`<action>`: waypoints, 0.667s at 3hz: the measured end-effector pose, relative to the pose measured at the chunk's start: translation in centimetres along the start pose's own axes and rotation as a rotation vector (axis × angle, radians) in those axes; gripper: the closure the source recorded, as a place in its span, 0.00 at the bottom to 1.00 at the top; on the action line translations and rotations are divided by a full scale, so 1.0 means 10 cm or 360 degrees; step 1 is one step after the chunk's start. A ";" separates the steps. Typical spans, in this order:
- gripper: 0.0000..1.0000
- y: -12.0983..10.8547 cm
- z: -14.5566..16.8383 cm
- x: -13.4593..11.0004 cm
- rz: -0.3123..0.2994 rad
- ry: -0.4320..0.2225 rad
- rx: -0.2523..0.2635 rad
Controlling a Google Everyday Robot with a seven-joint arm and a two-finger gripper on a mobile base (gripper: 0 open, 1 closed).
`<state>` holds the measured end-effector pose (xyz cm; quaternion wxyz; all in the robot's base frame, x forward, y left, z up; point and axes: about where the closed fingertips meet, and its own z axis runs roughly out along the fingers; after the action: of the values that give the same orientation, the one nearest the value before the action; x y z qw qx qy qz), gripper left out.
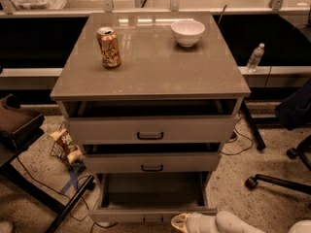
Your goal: Close bottom drawer
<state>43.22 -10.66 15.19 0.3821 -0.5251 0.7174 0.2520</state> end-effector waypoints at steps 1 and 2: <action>1.00 -0.48 0.26 -0.23 -0.0033 -0.0078 0.0068; 1.00 -0.50 0.26 -0.23 -0.0034 -0.0078 0.0074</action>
Offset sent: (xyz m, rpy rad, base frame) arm 0.0919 0.0183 0.0140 0.0461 -0.0902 -0.0541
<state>49.04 -8.99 15.76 0.4144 -0.5173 0.7079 0.2441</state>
